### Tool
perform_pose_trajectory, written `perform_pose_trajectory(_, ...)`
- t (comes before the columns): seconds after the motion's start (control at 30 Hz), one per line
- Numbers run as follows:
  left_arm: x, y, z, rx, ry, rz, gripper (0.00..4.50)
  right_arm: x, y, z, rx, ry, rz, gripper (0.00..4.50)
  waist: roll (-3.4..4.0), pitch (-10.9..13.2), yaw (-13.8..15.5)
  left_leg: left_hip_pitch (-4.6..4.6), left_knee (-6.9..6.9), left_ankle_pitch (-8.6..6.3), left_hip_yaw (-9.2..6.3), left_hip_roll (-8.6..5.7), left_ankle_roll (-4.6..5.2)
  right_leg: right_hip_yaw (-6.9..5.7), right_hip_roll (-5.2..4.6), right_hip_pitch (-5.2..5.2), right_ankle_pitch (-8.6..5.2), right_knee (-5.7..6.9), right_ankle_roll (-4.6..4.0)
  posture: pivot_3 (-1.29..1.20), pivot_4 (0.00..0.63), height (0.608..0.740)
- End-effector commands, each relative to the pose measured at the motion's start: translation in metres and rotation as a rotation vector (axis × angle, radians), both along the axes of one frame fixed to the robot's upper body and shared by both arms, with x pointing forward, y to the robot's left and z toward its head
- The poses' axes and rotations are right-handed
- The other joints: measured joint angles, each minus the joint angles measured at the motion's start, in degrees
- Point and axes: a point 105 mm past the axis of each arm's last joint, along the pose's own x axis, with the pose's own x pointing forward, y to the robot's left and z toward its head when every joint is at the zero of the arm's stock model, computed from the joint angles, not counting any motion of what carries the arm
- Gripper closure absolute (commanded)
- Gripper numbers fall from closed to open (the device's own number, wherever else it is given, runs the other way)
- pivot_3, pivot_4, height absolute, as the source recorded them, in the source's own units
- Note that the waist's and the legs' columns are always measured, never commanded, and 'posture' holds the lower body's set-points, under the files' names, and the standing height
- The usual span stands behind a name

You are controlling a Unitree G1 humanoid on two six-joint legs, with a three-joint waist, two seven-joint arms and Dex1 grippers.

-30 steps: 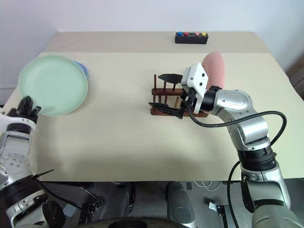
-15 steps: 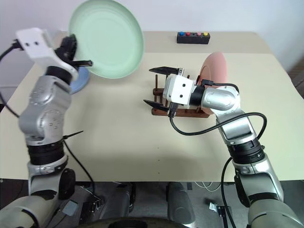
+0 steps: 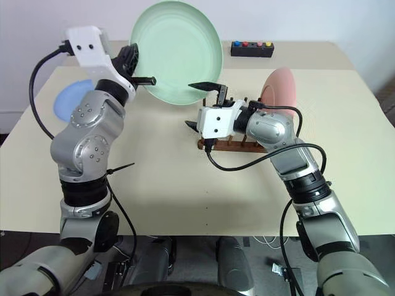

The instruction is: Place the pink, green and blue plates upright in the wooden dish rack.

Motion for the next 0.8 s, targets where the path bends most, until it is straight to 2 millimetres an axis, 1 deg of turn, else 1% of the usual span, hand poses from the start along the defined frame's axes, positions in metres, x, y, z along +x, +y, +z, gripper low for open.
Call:
perform_pose_trajectory(0.03, -0.013, -0.007, 0.023, -0.012, -0.085, -0.026, 4.46, 0.003, 0.001, 0.014, 0.008, -0.077, -0.01, 0.0, 0.0, 0.0, 0.0, 0.0, 0.0, 0.0, 0.0, 0.0, 0.0, 0.0, 0.0, 0.0, 0.0, 0.0, 0.0, 0.0, 0.15, 0.73)
perform_pose_trajectory(0.13, -0.015, -0.013, 0.025, -0.012, -0.088, -0.052, 4.46, 0.007, 0.001, 0.009, -0.025, -0.092, -0.031, 0.0, 0.0, 0.0, 0.0, 0.0, 0.0, 0.0, 0.0, 0.0, 0.0, 0.0, 0.0, 0.0, 0.0, 0.0, 0.0, 0.0, 0.15, 0.73)
perform_pose_trajectory(0.2, -0.016, -0.016, 0.024, -0.019, -0.08, -0.072, 4.5, 0.008, 0.002, 0.006, -0.039, -0.088, -0.025, 0.58, 0.0, 0.0, 0.0, 0.0, -0.01, 0.0, 0.0, 0.0, 0.0, 0.0, 0.0, 0.0, 0.0, 0.0, 0.0, 0.0, 0.15, 0.73)
perform_pose_trajectory(0.27, -0.017, -0.019, 0.023, -0.035, -0.073, -0.092, 4.5, 0.008, 0.001, 0.001, -0.059, -0.083, -0.026, 1.37, 0.0, 0.0, 0.0, 0.0, -0.01, 0.0, 0.0, 0.0, 0.0, 0.0, 0.0, 0.0, 0.0, 0.0, 0.0, 0.0, 0.15, 0.73)
perform_pose_trajectory(0.33, -0.018, -0.02, 0.024, -0.048, -0.07, -0.105, 4.5, 0.009, 0.0, -0.003, -0.074, -0.082, -0.03, 2.49, 0.0, 0.0, 0.0, 0.0, 0.0, 0.0, 0.0, 0.0, 0.0, 0.0, 0.0, 0.0, 0.0, 0.0, 0.0, 0.0, 0.15, 0.73)
perform_pose_trajectory(0.37, -0.019, -0.021, 0.024, -0.048, -0.071, -0.105, 4.5, 0.01, -0.001, -0.004, -0.077, -0.081, -0.031, 2.94, 0.0, 0.0, 0.0, 0.0, 0.0, 0.0, 0.0, 0.0, 0.0, 0.0, 0.0, 0.0, 0.0, 0.0, 0.0, 0.0, 0.15, 0.73)
perform_pose_trajectory(0.4, -0.018, -0.02, 0.024, -0.042, -0.069, -0.102, 4.5, 0.01, -0.001, -0.004, -0.077, -0.079, -0.031, 3.49, 0.0, 0.0, 0.0, 0.0, 0.0, 0.0, 0.0, 0.0, 0.0, 0.0, 0.0, 0.0, 0.0, 0.0, 0.0, 0.0, 0.15, 0.73)
perform_pose_trajectory(0.43, -0.018, -0.02, 0.023, -0.042, -0.064, -0.101, 4.5, 0.01, -0.001, -0.005, -0.078, -0.081, -0.032, 3.92, 0.0, 0.0, -0.1, 0.0, 0.0, 0.0, 0.0, 0.0, 0.0, 0.0, 0.0, 0.0, 0.0, 0.01, 0.0, 0.0, 0.15, 0.73)
perform_pose_trajectory(0.47, -0.018, -0.02, 0.022, -0.042, -0.061, -0.101, 4.5, 0.01, -0.001, -0.005, -0.079, -0.083, -0.032, 4.48, 0.0, 0.0, -0.2, 0.0, 0.0, 0.0, 0.0, 0.0, 0.0, 0.0, 0.0, 0.0, 0.0, 0.0, 0.0, 0.0, 0.15, 0.73)
perform_pose_trajectory(0.6, -0.018, -0.02, 0.022, -0.047, -0.058, -0.106, 4.5, 0.01, -0.002, -0.005, -0.086, -0.099, -0.031, 4.48, 0.0, 0.0, -0.1, 0.01, 0.0, 0.0, -0.01, 0.0, -0.01, 0.0, 0.0, 0.01, 0.0, 0.01, 0.0, 0.0, 0.15, 0.73)
perform_pose_trajectory(0.73, -0.019, -0.018, 0.025, -0.089, -0.076, -0.125, 4.5, 0.011, -0.003, -0.004, -0.088, -0.121, -0.034, 4.48, 0.0, 0.0, -0.1, 0.01, 0.0, 0.0, 0.0, 0.0, -0.01, 0.0, 0.0, 0.01, 0.0, 0.01, 0.0, 0.0, 0.15, 0.73)
perform_pose_trajectory(0.8, -0.022, -0.015, 0.032, -0.16, -0.111, -0.16, 3.81, 0.012, -0.004, -0.003, -0.086, -0.132, -0.039, 4.5, 0.0, 0.0, -0.1, 0.01, 0.0, 0.0, 0.0, 0.0, -0.01, 0.0, 0.0, 0.01, 0.0, 0.0, 0.0, 0.0, 0.15, 0.73)
